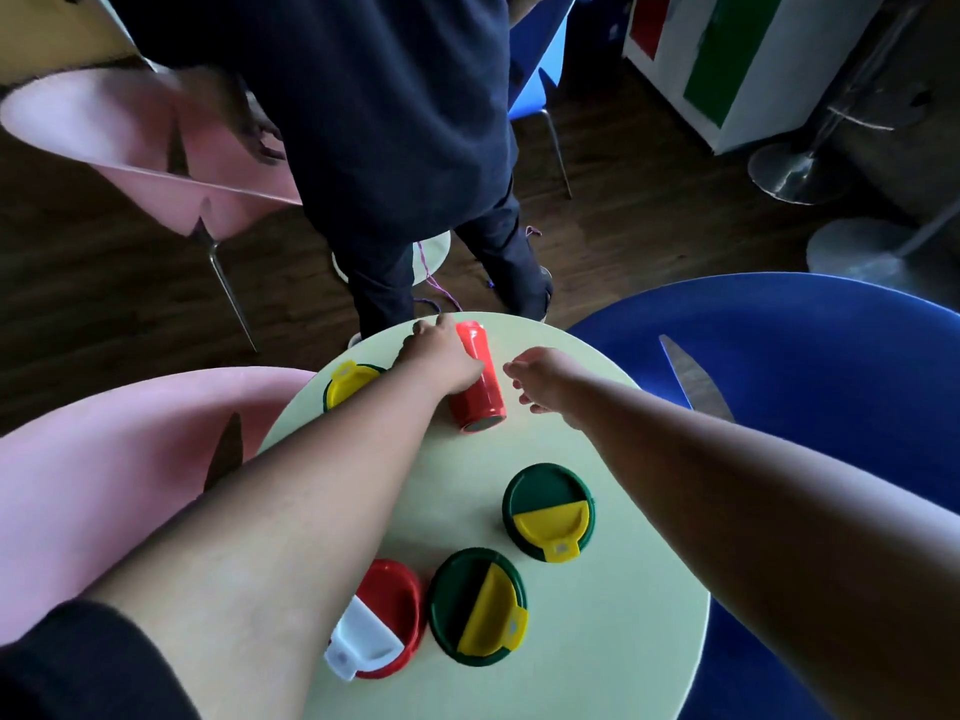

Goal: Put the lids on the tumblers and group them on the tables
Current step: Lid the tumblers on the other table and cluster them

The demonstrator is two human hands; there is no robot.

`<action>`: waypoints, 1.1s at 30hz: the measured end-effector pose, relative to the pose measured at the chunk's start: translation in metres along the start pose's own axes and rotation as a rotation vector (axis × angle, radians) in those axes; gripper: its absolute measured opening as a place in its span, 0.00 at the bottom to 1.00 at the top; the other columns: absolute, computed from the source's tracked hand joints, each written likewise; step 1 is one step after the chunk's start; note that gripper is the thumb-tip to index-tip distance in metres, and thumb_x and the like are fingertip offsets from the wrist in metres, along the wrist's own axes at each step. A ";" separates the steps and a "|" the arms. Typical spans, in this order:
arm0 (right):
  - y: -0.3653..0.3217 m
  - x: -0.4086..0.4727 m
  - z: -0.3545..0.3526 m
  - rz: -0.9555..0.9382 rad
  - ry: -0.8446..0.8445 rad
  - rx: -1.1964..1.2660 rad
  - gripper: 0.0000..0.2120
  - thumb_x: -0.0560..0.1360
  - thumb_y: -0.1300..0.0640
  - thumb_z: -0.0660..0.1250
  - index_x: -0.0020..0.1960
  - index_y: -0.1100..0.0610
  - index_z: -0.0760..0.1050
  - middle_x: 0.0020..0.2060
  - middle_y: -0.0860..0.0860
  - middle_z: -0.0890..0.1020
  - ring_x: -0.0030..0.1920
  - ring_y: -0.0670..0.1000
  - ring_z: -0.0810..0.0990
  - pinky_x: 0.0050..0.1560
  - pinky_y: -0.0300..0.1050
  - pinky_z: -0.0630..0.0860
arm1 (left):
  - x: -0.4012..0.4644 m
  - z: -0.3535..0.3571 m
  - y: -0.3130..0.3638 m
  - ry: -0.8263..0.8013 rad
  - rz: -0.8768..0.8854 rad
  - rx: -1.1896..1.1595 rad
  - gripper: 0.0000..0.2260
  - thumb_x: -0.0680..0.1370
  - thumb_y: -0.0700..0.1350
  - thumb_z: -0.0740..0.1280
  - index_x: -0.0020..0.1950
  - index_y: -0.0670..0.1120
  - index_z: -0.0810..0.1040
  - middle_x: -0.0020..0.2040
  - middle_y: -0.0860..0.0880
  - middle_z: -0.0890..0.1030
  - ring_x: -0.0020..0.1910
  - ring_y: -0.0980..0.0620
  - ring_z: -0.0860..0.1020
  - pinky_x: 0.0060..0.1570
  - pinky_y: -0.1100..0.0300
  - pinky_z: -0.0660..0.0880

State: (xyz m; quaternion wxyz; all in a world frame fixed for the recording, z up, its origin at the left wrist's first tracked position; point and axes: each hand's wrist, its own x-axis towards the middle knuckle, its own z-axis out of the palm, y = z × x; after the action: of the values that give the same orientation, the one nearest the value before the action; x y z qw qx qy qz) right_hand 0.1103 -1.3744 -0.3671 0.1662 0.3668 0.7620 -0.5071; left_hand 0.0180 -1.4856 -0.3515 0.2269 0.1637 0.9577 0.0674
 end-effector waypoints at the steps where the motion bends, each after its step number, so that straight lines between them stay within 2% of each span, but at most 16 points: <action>1: -0.001 0.005 0.003 0.022 -0.009 0.033 0.17 0.80 0.50 0.60 0.59 0.61 0.78 0.53 0.58 0.82 0.53 0.58 0.83 0.58 0.57 0.79 | 0.005 0.001 0.000 -0.035 -0.025 -0.012 0.32 0.74 0.53 0.69 0.74 0.48 0.62 0.68 0.40 0.70 0.65 0.40 0.73 0.55 0.51 0.72; 4: -0.001 0.018 0.011 0.074 -0.049 0.115 0.15 0.81 0.51 0.59 0.58 0.59 0.76 0.54 0.57 0.80 0.56 0.58 0.81 0.59 0.53 0.79 | 0.017 0.005 0.001 -0.070 -0.067 -0.074 0.35 0.72 0.53 0.70 0.75 0.49 0.60 0.65 0.41 0.74 0.61 0.41 0.76 0.48 0.54 0.70; 7: -0.003 0.024 0.015 0.094 -0.081 0.201 0.13 0.80 0.56 0.56 0.57 0.59 0.77 0.52 0.57 0.80 0.57 0.58 0.80 0.56 0.50 0.78 | 0.020 0.008 0.001 -0.059 -0.063 -0.119 0.35 0.71 0.54 0.71 0.74 0.51 0.62 0.65 0.42 0.74 0.60 0.41 0.76 0.47 0.55 0.69; 10: -0.002 0.023 0.013 0.113 -0.076 0.276 0.12 0.81 0.57 0.55 0.54 0.58 0.76 0.53 0.58 0.80 0.56 0.57 0.81 0.54 0.50 0.78 | 0.012 0.008 0.001 -0.039 -0.023 -0.126 0.33 0.70 0.55 0.73 0.71 0.52 0.64 0.63 0.44 0.73 0.58 0.41 0.76 0.46 0.55 0.70; 14: 0.003 0.011 0.005 0.090 -0.048 0.332 0.14 0.80 0.54 0.57 0.58 0.60 0.76 0.54 0.59 0.80 0.51 0.56 0.81 0.52 0.50 0.78 | -0.013 0.004 0.003 0.047 0.079 -0.176 0.22 0.70 0.56 0.72 0.58 0.53 0.68 0.57 0.45 0.73 0.51 0.43 0.77 0.43 0.55 0.70; 18: 0.007 -0.010 0.001 0.073 -0.038 0.336 0.17 0.81 0.49 0.56 0.59 0.59 0.75 0.55 0.59 0.81 0.51 0.56 0.81 0.54 0.51 0.78 | -0.043 -0.004 -0.002 0.058 0.131 -0.177 0.19 0.70 0.59 0.73 0.51 0.51 0.69 0.51 0.47 0.73 0.46 0.43 0.78 0.42 0.54 0.73; 20: 0.009 -0.022 0.000 0.058 -0.022 0.302 0.20 0.81 0.45 0.55 0.59 0.59 0.75 0.54 0.60 0.81 0.49 0.56 0.80 0.51 0.49 0.77 | -0.056 -0.005 -0.005 0.044 0.161 -0.153 0.19 0.70 0.60 0.72 0.50 0.51 0.70 0.51 0.46 0.73 0.46 0.42 0.79 0.46 0.52 0.77; 23: 0.010 -0.038 0.004 -0.006 0.045 0.171 0.24 0.81 0.44 0.54 0.56 0.62 0.77 0.51 0.62 0.82 0.44 0.55 0.76 0.44 0.46 0.69 | -0.073 -0.004 -0.012 0.025 0.219 -0.076 0.21 0.70 0.61 0.72 0.53 0.50 0.71 0.53 0.44 0.74 0.49 0.40 0.79 0.52 0.49 0.78; 27: 0.012 -0.060 0.011 -0.028 0.093 -0.021 0.21 0.81 0.47 0.56 0.51 0.62 0.79 0.41 0.56 0.78 0.39 0.53 0.73 0.40 0.46 0.65 | -0.094 0.001 -0.021 0.008 0.267 -0.054 0.25 0.69 0.63 0.72 0.60 0.51 0.75 0.55 0.45 0.75 0.52 0.42 0.79 0.55 0.49 0.78; 30: 0.015 -0.077 0.016 -0.012 0.105 -0.105 0.16 0.80 0.48 0.57 0.53 0.58 0.78 0.40 0.54 0.78 0.39 0.52 0.74 0.38 0.44 0.66 | -0.107 0.003 -0.030 -0.016 0.287 -0.039 0.22 0.68 0.61 0.73 0.57 0.52 0.77 0.55 0.46 0.75 0.53 0.43 0.80 0.56 0.51 0.78; 33: 0.018 -0.088 0.022 -0.014 0.102 -0.175 0.14 0.79 0.48 0.61 0.58 0.55 0.76 0.43 0.52 0.78 0.43 0.52 0.76 0.40 0.44 0.70 | -0.118 0.004 -0.039 -0.013 0.312 -0.051 0.16 0.68 0.60 0.73 0.48 0.52 0.76 0.56 0.46 0.75 0.54 0.44 0.79 0.53 0.57 0.76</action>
State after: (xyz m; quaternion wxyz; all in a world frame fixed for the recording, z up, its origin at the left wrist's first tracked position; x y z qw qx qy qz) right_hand 0.1803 -1.4240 -0.3335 0.1551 0.3711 0.8133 -0.4204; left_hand 0.1080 -1.5623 -0.3141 0.2242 0.3050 0.9171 0.1253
